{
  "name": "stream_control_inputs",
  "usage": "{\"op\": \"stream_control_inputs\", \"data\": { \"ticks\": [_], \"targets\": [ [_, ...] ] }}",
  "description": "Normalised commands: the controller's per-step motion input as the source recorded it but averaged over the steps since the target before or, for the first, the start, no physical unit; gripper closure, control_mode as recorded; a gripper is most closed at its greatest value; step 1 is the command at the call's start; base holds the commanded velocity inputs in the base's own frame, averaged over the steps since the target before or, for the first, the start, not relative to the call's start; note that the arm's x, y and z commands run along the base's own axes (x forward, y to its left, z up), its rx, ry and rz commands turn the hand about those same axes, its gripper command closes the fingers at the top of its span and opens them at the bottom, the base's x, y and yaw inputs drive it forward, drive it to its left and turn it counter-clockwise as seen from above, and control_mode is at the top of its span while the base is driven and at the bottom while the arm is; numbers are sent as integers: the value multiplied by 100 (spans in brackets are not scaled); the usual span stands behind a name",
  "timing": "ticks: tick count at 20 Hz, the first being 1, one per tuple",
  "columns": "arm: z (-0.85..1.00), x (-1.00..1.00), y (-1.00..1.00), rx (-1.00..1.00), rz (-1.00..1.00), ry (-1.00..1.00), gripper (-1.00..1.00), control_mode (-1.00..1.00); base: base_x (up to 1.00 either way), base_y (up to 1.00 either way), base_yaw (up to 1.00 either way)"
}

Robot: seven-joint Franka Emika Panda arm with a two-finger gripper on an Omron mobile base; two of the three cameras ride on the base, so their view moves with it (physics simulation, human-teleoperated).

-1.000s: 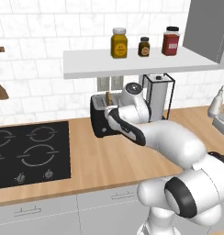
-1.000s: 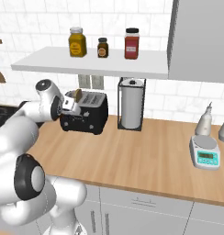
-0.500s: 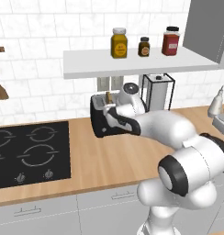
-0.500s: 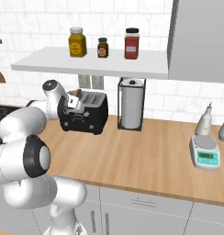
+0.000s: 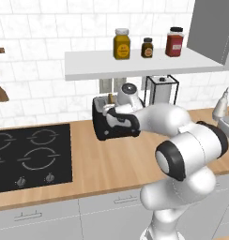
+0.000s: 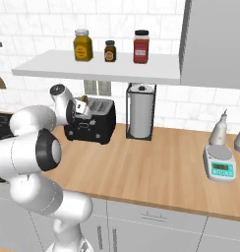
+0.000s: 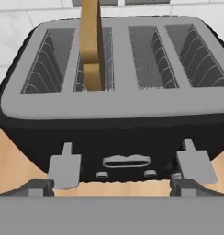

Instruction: Start the toaster. Once the lever pops up, take the bread to the plate on the dining counter.

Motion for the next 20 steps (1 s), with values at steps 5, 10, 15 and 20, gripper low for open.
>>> {"op": "stream_control_inputs", "data": {
  "ticks": [5, 10, 15, 20],
  "targets": [
    [-18, 13, 0, 0, 0, 0, -100, -100, 0, 0, 0],
    [-19, 8, 0, 0, 0, 0, -100, -100, 0, 0, 0],
    [-18, 3, 1, 0, 0, 0, -100, -100, 0, 0, 0],
    [-24, 0, 0, 0, 0, 0, -100, -100, 0, 0, 0]
  ]
}}
